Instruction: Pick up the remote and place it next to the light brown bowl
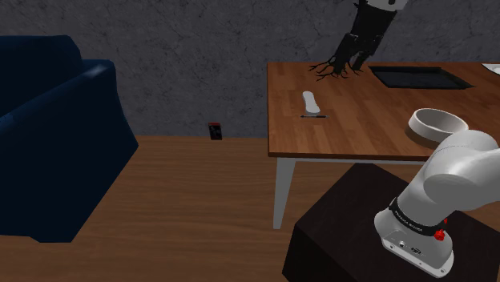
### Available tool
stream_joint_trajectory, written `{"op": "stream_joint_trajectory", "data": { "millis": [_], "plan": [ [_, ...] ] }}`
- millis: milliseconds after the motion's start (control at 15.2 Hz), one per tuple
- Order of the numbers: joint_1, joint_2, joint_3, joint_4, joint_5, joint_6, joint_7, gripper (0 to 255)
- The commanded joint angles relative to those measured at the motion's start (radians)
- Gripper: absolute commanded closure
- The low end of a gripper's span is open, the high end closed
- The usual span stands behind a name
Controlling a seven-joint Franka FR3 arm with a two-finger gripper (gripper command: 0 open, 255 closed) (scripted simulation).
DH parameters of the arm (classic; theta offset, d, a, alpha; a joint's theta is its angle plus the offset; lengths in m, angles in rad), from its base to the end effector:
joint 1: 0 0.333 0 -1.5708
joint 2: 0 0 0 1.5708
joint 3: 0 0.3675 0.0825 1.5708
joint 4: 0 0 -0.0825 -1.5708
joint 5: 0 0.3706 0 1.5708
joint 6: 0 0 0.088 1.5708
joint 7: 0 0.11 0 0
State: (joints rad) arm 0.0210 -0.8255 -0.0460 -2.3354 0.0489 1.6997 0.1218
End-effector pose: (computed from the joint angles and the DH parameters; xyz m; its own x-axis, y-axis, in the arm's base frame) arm 0.2580 -0.0088 0.6563 0.9738 -0.1436 0.1763 -0.1265 -0.9864 -0.1047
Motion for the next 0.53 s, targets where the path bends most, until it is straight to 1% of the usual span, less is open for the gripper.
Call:
{"op": "stream_joint_trajectory", "data": {
  "millis": [0,462],
  "plan": [
    [0.000,0.000,0.000,0.000,0.000,0.000,0.000,0],
    [-0.047,0.220,-0.036,0.023,-0.022,0.157,0.033,0]
  ]
}}
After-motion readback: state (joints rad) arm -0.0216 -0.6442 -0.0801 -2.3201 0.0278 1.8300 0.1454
